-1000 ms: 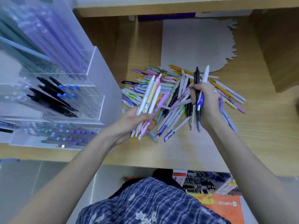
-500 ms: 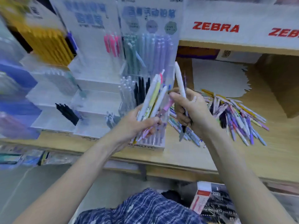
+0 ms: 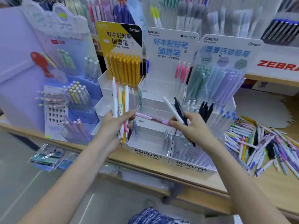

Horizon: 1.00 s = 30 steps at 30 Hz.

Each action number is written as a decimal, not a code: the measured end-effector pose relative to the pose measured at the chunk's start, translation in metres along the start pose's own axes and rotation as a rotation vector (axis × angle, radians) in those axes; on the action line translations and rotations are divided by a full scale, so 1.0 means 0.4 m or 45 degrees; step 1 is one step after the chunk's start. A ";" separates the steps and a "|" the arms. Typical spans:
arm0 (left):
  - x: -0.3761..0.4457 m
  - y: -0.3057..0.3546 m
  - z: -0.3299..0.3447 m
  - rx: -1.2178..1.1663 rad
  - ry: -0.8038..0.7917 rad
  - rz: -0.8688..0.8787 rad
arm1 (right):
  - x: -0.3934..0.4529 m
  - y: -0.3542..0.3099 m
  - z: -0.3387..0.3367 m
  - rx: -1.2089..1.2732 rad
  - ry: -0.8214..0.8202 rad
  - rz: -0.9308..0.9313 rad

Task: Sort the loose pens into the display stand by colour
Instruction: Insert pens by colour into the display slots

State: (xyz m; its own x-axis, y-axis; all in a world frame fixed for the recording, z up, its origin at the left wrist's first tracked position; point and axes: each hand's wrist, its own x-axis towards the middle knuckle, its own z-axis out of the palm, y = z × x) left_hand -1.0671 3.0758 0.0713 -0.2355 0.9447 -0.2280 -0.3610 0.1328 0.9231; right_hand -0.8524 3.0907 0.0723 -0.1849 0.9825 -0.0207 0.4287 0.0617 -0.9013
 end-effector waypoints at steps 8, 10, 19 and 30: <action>0.154 0.071 0.011 0.452 -0.120 0.179 | 0.187 -0.083 0.138 0.044 -0.074 -0.146; 0.195 0.081 0.017 0.478 -0.114 0.176 | 0.230 -0.088 0.147 -0.042 -0.042 -0.142; 0.338 0.118 0.016 0.280 -0.250 0.010 | 0.313 -0.084 0.097 0.321 0.174 0.203; 0.455 0.143 -0.047 0.499 -0.487 0.186 | 0.330 -0.097 0.143 0.525 0.471 0.361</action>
State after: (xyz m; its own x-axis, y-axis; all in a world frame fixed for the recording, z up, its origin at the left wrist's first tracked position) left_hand -1.1475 3.2495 0.0766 0.1122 0.9933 -0.0283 0.0303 0.0251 0.9992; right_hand -0.9442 3.2081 0.0799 0.2364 0.9510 -0.1991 0.0261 -0.2111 -0.9771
